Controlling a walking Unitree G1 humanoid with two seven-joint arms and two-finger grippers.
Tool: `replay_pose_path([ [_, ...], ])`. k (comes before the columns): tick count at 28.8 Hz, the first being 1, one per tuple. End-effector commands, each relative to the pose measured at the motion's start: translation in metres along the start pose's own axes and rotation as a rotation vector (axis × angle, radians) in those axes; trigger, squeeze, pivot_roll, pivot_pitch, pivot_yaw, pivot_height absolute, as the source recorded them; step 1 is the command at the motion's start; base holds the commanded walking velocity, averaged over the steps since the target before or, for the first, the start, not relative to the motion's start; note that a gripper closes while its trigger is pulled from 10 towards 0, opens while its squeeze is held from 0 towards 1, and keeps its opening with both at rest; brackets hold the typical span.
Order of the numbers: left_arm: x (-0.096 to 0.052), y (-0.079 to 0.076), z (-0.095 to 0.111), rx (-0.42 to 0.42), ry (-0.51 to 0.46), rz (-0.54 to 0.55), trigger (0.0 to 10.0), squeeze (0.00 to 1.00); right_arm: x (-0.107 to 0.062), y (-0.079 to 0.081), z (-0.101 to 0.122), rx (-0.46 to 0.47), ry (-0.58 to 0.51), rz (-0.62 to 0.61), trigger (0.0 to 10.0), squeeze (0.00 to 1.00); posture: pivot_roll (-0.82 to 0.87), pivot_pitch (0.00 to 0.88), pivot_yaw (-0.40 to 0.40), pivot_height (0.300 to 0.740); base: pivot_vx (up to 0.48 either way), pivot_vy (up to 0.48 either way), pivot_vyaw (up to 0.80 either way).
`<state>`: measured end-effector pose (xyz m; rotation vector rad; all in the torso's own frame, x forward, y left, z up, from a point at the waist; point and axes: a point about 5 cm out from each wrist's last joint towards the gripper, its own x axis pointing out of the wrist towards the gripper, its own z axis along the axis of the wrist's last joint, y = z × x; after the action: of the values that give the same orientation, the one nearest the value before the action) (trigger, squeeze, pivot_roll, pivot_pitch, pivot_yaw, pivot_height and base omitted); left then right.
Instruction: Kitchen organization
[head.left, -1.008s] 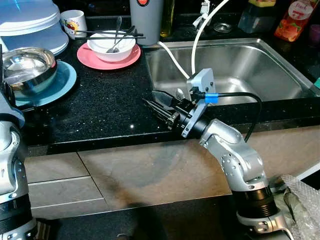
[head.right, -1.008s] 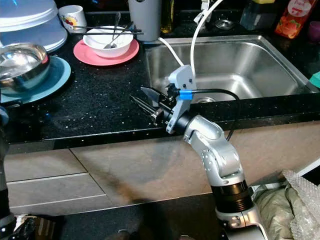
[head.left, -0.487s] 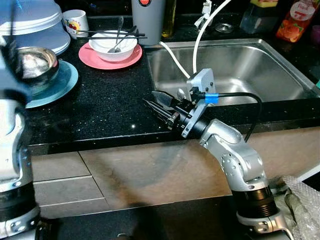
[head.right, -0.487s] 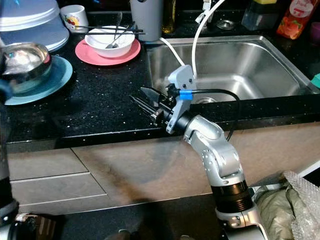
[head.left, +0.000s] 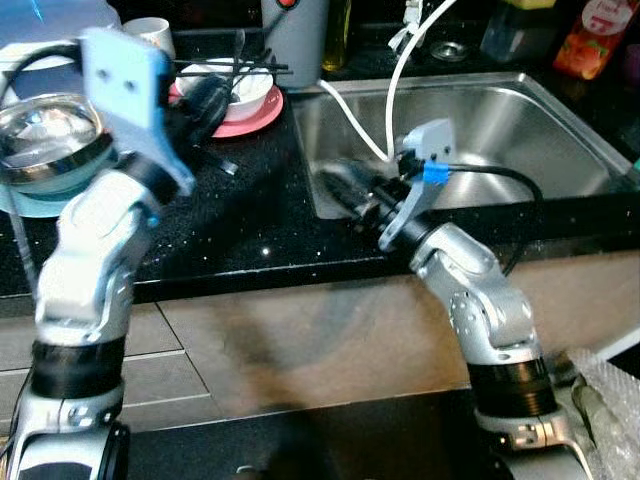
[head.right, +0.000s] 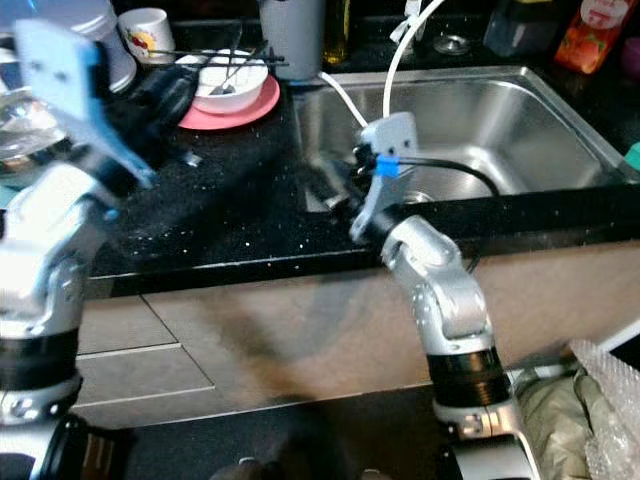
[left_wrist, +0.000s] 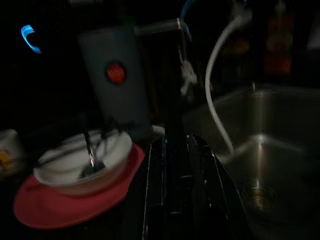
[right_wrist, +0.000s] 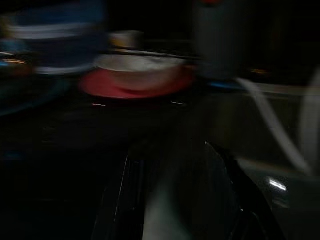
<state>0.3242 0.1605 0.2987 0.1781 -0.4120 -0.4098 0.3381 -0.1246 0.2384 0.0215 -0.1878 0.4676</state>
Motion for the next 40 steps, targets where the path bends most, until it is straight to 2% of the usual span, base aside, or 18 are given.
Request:
replay_pose_path([
  [1,0.012,-0.002,-0.008,0.048,0.052,-0.069,0.0,0.0,-0.001,-0.02,-0.004,-0.037,0.035,-0.145,10.0,0.0,0.06,0.104,0.009,0.74,0.0,0.0,0.0],
  [2,0.012,-0.002,-0.008,0.048,0.052,-0.069,0.0,0.0,-0.001,-0.02,-0.004,-0.037,0.035,-0.145,10.0,0.0,0.06,0.104,0.009,0.74,0.0,0.0,0.0],
  [3,0.018,-0.003,-0.011,0.066,0.068,-0.1,0.0,0.0,-0.003,-0.027,-0.005,-0.044,0.051,-0.188,10.0,0.0,0.07,0.107,0.008,0.74,0.0,0.0,0.0],
  [4,0.028,-0.005,-0.017,0.05,0.107,-0.132,0.0,0.0,-0.005,-0.035,-0.006,-0.082,0.075,-0.234,10.0,0.0,0.07,0.108,0.009,0.74,0.0,0.0,0.0],
  [8,0.044,-0.009,-0.022,0.049,0.139,-0.208,0.0,0.0,-0.007,-0.041,-0.006,-0.105,0.094,-0.254,10.0,0.0,0.06,0.114,0.016,0.74,0.0,0.0,0.0],
  [10,0.044,-0.009,-0.022,0.049,0.139,-0.208,0.0,0.0,-0.007,-0.041,-0.006,-0.105,0.094,-0.254,10.0,0.0,0.06,0.114,0.016,0.74,0.0,0.0,0.0],
  [13,0.061,-0.021,-0.022,-0.007,0.12,-0.325,0.0,0.0,-0.006,-0.043,-0.005,-0.154,0.108,-0.263,10.0,0.0,0.05,0.121,0.03,0.74,0.0,0.0,0.0],
  [14,0.061,-0.021,-0.022,-0.007,0.12,-0.325,0.0,0.0,-0.006,-0.043,-0.005,-0.154,0.108,-0.263,10.0,0.0,0.05,0.121,0.03,0.74,0.0,0.0,0.0],
  [15,0.07,-0.027,-0.022,-0.007,0.12,-0.393,0.0,0.0,-0.004,-0.042,-0.004,-0.162,0.103,-0.258,10.0,0.0,0.05,0.126,0.04,0.74,0.0,0.0,0.0],
  [18,0.074,-0.032,-0.023,-0.009,0.134,-0.439,0.0,0.0,-0.003,-0.041,-0.003,-0.16,0.1,-0.245,10.0,0.0,0.04,0.13,0.048,0.74,0.0,0.0,0.0],
  [21,0.087,-0.047,-0.029,0.015,0.188,-0.557,0.0,0.0,0.001,-0.037,0.003,-0.133,0.1,-0.186,10.0,0.0,0.04,0.134,0.059,0.74,0.0,0.0,0.0],
  [25,0.094,-0.057,-0.033,0.069,0.225,-0.612,0.0,0.0,0.002,-0.037,0.005,-0.134,0.105,-0.166,10.0,0.0,0.04,0.137,0.064,0.74,0.0,0.0,0.0],
  [29,0.099,-0.065,-0.037,0.191,0.254,-0.623,0.0,0.0,0.002,-0.038,0.007,-0.136,0.103,-0.163,10.0,0.0,0.04,0.138,0.07,0.74,0.0,0.0,0.0],
  [40,0.103,-0.072,-0.041,0.249,0.264,-0.628,0.0,0.0,0.002,-0.038,0.008,-0.135,0.109,-0.147,10.0,0.0,0.04,0.142,0.067,0.74,0.0,0.0,0.0],
])
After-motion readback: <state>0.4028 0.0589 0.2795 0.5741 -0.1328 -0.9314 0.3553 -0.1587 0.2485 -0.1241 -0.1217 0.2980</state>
